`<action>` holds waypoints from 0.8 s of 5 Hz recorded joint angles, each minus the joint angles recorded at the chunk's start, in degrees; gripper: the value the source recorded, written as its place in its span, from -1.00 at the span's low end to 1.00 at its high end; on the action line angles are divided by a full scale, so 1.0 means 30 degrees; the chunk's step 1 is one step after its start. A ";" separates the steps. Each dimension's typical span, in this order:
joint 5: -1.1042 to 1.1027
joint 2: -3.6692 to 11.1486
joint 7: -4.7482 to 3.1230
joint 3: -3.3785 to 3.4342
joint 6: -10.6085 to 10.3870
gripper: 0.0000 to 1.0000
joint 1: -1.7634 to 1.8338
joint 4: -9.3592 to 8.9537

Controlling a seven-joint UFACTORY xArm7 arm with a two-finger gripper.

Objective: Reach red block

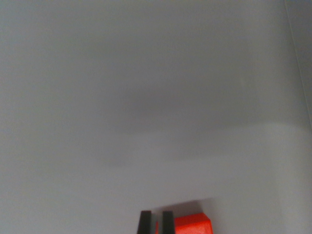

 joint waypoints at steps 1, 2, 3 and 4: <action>-0.0096 0.0084 0.0052 -0.0135 -0.0749 -1.00 -0.0132 -0.0657; -0.0096 0.0084 0.0052 -0.0135 -0.0749 -1.00 -0.0132 -0.0657; -0.0181 0.0157 0.0097 -0.0254 -0.1409 -1.00 -0.0248 -0.1238; -0.0181 0.0157 0.0097 -0.0254 -0.1409 -1.00 -0.0248 -0.1238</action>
